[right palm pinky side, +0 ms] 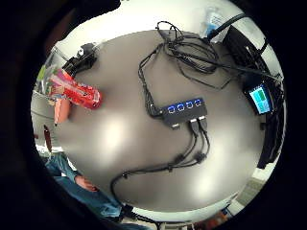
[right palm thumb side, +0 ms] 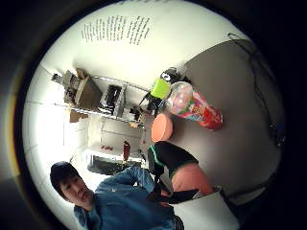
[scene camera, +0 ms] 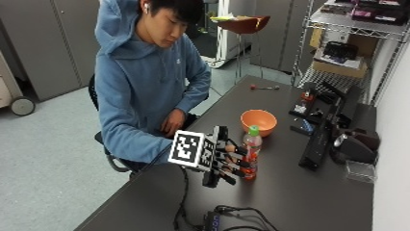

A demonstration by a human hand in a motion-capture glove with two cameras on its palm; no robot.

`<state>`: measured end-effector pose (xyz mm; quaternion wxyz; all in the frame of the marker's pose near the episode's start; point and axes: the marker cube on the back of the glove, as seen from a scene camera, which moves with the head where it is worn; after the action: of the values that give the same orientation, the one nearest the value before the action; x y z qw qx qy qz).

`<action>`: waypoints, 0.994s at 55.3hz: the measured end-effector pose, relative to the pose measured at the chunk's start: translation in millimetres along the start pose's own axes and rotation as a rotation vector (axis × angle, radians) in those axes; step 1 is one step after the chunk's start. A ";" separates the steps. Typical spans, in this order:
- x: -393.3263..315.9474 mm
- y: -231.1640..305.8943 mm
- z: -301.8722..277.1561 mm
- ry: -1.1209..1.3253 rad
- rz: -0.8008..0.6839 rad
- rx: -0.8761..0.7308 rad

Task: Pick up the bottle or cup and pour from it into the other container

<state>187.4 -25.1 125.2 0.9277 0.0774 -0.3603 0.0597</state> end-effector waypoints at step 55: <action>-48.7 -48.6 114.7 -0.473 -0.080 0.037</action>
<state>84.2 -96.9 170.9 0.8176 0.1204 -0.5630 0.0097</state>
